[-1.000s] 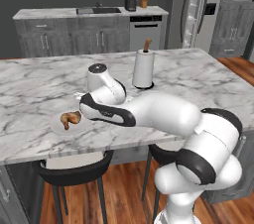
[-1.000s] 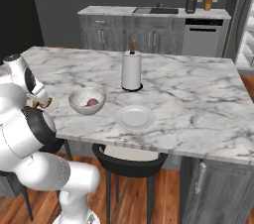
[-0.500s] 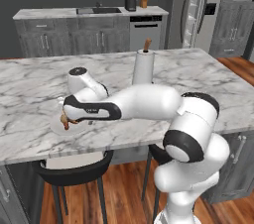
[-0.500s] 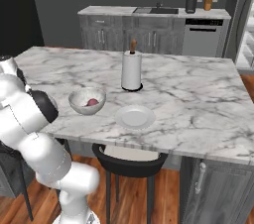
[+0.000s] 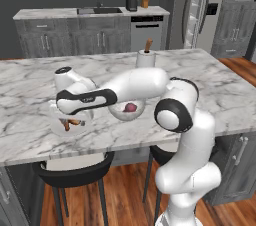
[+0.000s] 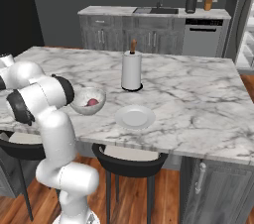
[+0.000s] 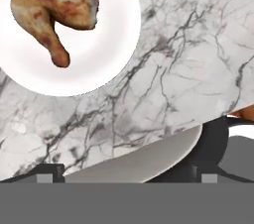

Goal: Pick the chicken drumstick and onion from their plates and place them in the bowl. Then put the bowl in the fridge.

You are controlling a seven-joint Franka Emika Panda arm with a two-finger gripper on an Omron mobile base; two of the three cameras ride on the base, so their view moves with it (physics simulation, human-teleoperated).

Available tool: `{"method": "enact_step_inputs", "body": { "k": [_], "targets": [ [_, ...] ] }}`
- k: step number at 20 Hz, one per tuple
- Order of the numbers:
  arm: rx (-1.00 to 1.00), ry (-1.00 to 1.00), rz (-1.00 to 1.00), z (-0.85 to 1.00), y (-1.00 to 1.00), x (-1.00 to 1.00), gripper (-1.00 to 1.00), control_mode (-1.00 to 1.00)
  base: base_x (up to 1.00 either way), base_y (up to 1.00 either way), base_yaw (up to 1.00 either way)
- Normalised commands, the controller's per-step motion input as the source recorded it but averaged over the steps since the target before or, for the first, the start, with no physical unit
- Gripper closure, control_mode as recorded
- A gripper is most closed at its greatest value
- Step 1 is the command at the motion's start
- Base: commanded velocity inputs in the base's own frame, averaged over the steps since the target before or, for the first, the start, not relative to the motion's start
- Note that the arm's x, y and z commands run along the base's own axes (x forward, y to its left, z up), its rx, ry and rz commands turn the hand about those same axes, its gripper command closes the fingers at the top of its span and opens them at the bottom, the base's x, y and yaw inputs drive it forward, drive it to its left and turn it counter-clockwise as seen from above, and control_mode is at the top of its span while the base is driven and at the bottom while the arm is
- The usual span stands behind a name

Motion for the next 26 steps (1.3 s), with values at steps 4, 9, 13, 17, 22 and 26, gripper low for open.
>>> {"method": "enact_step_inputs", "body": {
  "k": [4,9,13,17,22,26],
  "targets": [
    [-0.17,0.0,0.0,-0.22,0.14,0.27,-1.0,-1.0,0.0,0.0,0.0],
    [-0.08,0.05,-0.05,-0.23,0.02,0.32,-1.0,-1.0,0.0,0.0,0.0],
    [0.0,0.12,-0.08,-0.2,0.0,0.33,-1.0,-1.0,0.0,0.0,0.0],
    [0.0,0.1,0.0,-0.23,-0.09,0.22,-1.0,-1.0,0.0,0.0,0.0],
    [0.01,0.01,0.08,-0.32,-0.18,0.03,-1.0,-1.0,0.0,0.0,0.0],
    [0.07,-0.03,0.13,-0.3,-0.1,0.0,-1.0,-1.0,0.0,0.0,0.0]
  ]
}}
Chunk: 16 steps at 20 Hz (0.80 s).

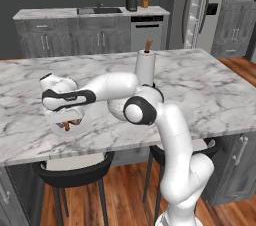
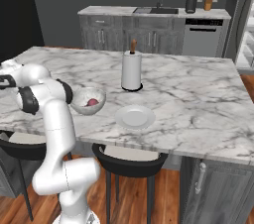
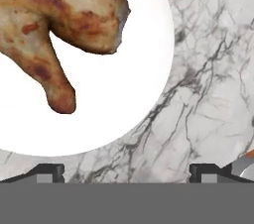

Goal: Pick the chicken drumstick and onion from their plates and place them in the bowl. Then put the bowl in the fridge.

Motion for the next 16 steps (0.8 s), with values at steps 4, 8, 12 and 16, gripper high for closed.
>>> {"method": "enact_step_inputs", "body": {
  "k": [4,8,12,16],
  "targets": [
    [0.14,-0.11,0.11,-0.23,-0.12,0.07,-1.0,-1.0,0.0,0.0,0.0],
    [0.18,-0.07,0.07,-0.18,-0.17,0.16,-1.0,-1.0,0.0,0.0,0.0],
    [0.19,0.0,0.01,-0.25,-0.1,0.19,-1.0,-1.0,0.0,0.0,0.0],
    [0.2,0.0,0.0,-0.24,-0.01,0.23,-1.0,-1.0,0.0,0.0,0.0]
  ]
}}
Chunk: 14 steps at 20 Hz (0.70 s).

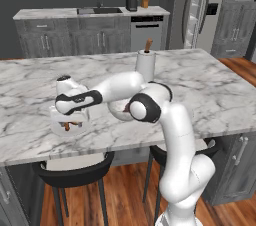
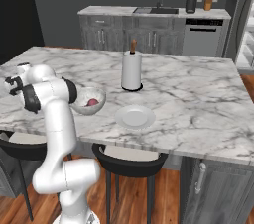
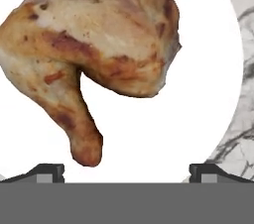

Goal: Pick the chicken drumstick and onion from their plates and place them in the bowl. Then put the bowl in the fridge.

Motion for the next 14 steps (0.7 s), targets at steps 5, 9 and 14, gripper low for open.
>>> {"method": "enact_step_inputs", "body": {
  "k": [5,9,14],
  "targets": [
    [0.16,0.0,0.0,-0.16,0.05,0.26,-1.0,-1.0,0.0,0.0,0.0],
    [0.03,0.0,0.0,-0.01,0.2,0.2,-1.0,-1.0,0.0,0.0,0.0],
    [0.0,0.04,0.0,0.0,0.27,0.15,-1.0,-1.0,0.0,0.0,0.0]
  ]
}}
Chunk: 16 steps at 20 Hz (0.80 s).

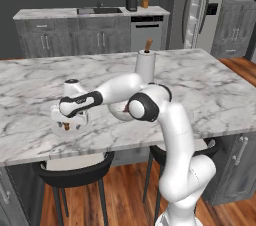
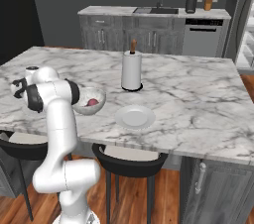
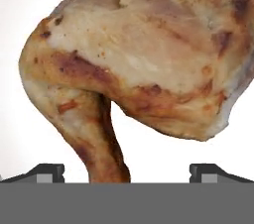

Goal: Pick the chicken drumstick and onion from their plates and place them in the bowl. Then put the bowl in the fridge.

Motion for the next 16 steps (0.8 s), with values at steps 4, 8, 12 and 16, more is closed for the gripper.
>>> {"method": "enact_step_inputs", "body": {
  "k": [4,8,12,16],
  "targets": [
    [0.0,0.05,0.0,0.0,0.28,0.15,-1.0,-1.0,0.0,0.0,0.0],
    [-0.01,0.06,0.0,0.0,0.21,0.18,-1.0,-1.0,0.0,0.0,0.0],
    [-0.04,0.11,0.0,-0.03,0.04,0.18,-1.0,-1.0,0.0,0.0,0.0],
    [-0.08,0.2,0.0,-0.15,-0.02,0.07,-1.0,-1.0,0.0,0.0,0.0]
  ]
}}
